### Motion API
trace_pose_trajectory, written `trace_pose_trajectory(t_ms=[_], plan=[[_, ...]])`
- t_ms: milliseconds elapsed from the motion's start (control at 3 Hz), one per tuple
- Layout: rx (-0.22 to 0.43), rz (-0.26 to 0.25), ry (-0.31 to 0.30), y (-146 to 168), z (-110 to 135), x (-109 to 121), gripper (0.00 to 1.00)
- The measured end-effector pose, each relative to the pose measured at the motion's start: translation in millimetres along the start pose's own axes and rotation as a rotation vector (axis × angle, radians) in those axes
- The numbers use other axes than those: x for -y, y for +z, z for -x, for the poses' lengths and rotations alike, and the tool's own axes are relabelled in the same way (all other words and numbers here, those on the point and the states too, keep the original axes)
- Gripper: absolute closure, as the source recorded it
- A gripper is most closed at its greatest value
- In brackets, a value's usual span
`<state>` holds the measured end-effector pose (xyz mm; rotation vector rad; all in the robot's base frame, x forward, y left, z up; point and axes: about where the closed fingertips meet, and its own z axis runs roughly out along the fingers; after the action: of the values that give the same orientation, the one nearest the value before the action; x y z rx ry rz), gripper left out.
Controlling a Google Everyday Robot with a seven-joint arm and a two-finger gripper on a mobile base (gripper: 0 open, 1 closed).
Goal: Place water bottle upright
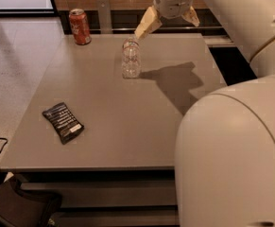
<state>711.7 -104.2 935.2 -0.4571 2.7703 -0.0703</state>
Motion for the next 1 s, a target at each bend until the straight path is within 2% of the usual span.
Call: trace_pose_trajectory(t_ms=[333,667,1000], plan=[[-0.026,0.046,0.015,22.1,8.6,-19.6,0.0],[-0.039,0.121,0.018,46.0,16.7,-44.8,0.0],[-0.045,0.156,0.023,55.4,20.8,-59.4,0.0]])
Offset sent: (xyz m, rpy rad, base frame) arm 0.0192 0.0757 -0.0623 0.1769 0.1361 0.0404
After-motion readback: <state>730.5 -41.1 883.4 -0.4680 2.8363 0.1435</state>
